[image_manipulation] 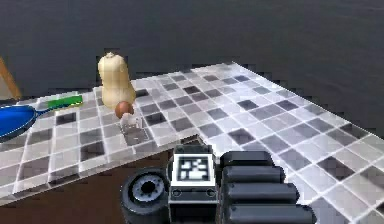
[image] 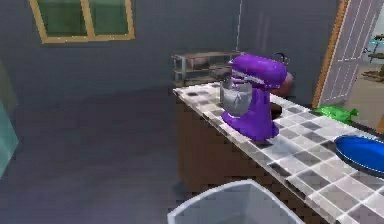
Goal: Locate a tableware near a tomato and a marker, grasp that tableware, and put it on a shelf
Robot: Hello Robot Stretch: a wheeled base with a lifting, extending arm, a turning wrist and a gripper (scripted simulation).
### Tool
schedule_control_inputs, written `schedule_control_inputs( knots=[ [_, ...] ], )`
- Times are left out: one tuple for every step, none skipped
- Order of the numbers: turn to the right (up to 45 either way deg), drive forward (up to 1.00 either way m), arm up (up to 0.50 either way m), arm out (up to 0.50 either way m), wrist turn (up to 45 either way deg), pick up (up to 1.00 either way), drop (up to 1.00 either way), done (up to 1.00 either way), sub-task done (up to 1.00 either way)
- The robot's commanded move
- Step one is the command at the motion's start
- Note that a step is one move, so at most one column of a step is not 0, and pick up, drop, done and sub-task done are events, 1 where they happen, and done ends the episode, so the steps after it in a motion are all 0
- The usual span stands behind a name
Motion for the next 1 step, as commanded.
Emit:
schedule_control_inputs(
  knots=[
    [-36.0, 0.0, 0.0, 0.0, 0.0, 0.0, 0.0, 0.0, 0.0]
  ],
)
